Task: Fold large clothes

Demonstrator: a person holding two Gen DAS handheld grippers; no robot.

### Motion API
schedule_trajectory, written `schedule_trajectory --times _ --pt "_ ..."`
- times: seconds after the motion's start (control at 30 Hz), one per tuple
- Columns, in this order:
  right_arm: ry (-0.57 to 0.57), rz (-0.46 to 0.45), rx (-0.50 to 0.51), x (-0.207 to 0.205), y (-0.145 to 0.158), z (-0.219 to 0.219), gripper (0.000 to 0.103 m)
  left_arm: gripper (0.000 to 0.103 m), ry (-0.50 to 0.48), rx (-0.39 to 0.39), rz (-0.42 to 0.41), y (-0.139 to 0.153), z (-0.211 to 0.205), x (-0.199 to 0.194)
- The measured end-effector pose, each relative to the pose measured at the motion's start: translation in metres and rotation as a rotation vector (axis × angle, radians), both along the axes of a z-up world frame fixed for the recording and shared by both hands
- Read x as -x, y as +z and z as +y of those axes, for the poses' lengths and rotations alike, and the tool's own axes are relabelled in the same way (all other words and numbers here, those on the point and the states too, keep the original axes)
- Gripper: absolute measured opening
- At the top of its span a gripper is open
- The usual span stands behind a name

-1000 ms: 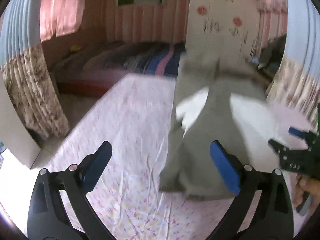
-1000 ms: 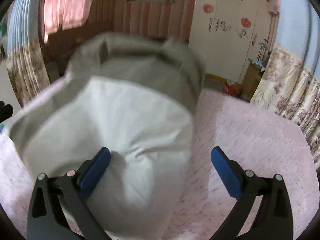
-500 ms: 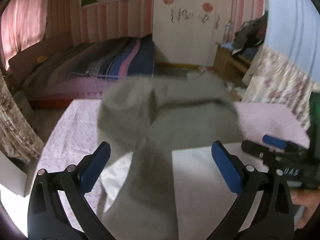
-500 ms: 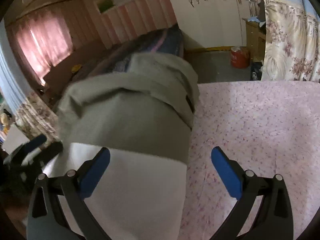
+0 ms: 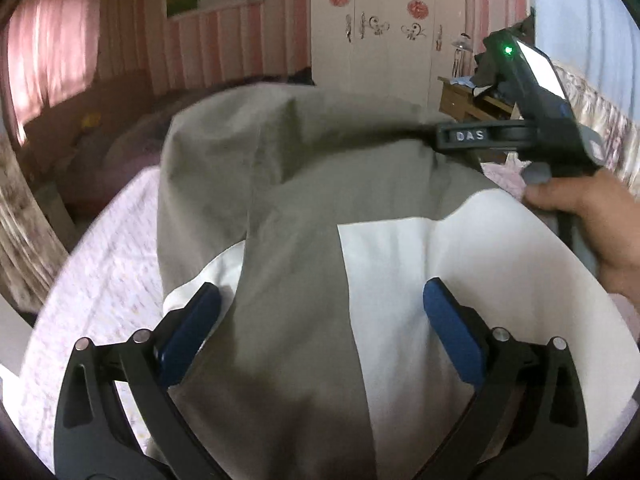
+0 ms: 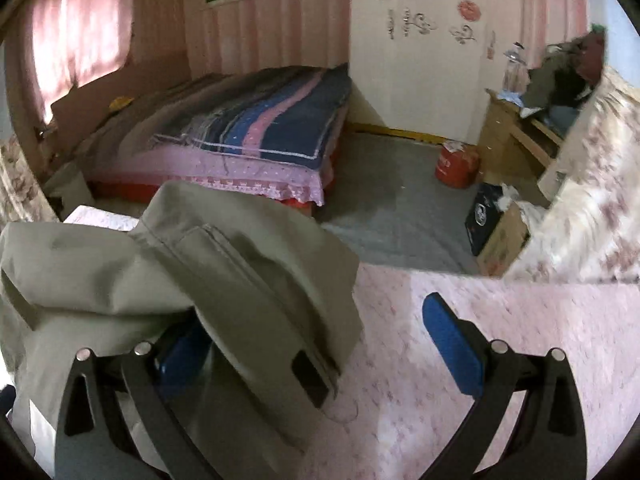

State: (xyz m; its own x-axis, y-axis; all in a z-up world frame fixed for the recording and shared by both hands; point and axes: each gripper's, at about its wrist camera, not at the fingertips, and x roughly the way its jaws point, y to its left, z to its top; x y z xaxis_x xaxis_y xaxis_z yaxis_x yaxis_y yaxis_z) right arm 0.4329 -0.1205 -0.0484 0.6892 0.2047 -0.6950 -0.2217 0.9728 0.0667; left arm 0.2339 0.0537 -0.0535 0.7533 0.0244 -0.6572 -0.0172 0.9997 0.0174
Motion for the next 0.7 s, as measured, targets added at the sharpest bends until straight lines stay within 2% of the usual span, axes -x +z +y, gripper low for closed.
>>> schedule_trajectory --times 0.17,0.23,0.3,0.4,0.47,0.57,0.63,0.7 --pt "-0.019 0.042 -0.05 0.0 -0.001 -0.008 0.101 0.1 -0.007 0.013 0.017 -0.002 0.001 -0.004" --pt "-0.024 0.091 -0.115 0.004 0.004 -0.025 0.101 0.1 -0.026 0.044 0.016 -0.001 0.004 -0.003" --pt "-0.014 0.113 -0.201 0.019 0.016 -0.04 0.101 0.1 -0.053 0.088 0.052 0.008 0.01 -0.002" --pt "0.017 0.092 -0.246 0.058 0.036 -0.049 0.101 0.1 -0.077 0.15 0.033 0.039 0.025 -0.003" --pt "0.049 0.134 -0.26 0.084 0.037 -0.049 0.101 0.1 -0.037 0.131 0.014 0.056 0.037 -0.005" --pt "0.072 0.19 -0.264 0.134 0.025 -0.055 0.101 0.1 -0.015 0.13 0.032 0.056 0.047 0.007" --pt "0.103 0.213 -0.256 0.169 0.012 -0.057 0.101 0.1 -0.001 0.099 0.026 0.049 0.05 0.031" --pt "0.132 0.229 -0.291 0.195 0.001 -0.055 0.101 0.1 0.03 0.066 0.015 0.043 0.05 0.048"
